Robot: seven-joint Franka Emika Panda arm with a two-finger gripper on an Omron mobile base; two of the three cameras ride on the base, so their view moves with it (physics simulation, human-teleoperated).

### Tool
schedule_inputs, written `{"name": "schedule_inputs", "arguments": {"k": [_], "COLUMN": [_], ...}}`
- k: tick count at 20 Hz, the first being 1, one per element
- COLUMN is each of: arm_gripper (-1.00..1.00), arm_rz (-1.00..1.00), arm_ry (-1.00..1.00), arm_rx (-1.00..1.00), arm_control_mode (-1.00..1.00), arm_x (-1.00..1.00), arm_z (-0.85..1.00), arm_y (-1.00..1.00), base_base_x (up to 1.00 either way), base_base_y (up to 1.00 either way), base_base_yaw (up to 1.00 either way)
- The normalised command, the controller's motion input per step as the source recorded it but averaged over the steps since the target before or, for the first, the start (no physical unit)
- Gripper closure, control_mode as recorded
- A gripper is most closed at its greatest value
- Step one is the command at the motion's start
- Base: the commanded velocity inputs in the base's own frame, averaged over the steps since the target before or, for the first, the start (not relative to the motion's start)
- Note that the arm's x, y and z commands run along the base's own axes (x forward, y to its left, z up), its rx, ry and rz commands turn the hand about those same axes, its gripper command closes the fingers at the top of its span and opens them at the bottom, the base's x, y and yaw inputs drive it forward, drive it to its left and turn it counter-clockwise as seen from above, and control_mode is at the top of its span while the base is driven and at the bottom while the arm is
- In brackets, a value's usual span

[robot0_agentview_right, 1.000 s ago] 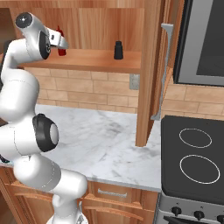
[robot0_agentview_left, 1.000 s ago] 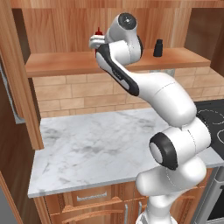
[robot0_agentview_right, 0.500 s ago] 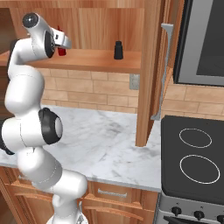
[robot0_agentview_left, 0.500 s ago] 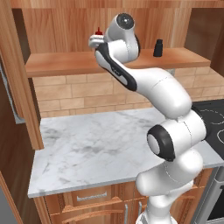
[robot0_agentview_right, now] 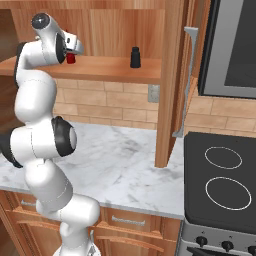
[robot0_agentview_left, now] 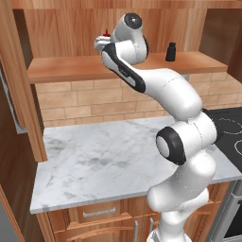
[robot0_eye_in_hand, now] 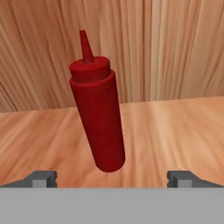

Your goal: Move the ketchup and shaker from the cabinet to the dining counter.

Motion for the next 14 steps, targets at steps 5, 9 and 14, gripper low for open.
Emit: {"name": "schedule_inputs", "arguments": {"k": [5, 9, 14], "arm_gripper": [-1.00, -1.00, -1.00], "arm_rz": [0.03, 0.02, 0.00], "arm_ry": [0.00, 0.00, 0.01], "arm_rx": [0.00, 0.00, 0.00], "arm_control_mode": [-1.00, -1.00, -1.00], "arm_x": [0.18, 0.19, 0.17], "arm_z": [-0.07, -0.10, -0.12], "arm_y": [0.13, 0.14, 0.05], "base_base_x": [0.00, 0.00, 0.00], "base_base_y": [0.00, 0.00, 0.00], "base_base_yaw": [0.00, 0.00, 0.00]}}
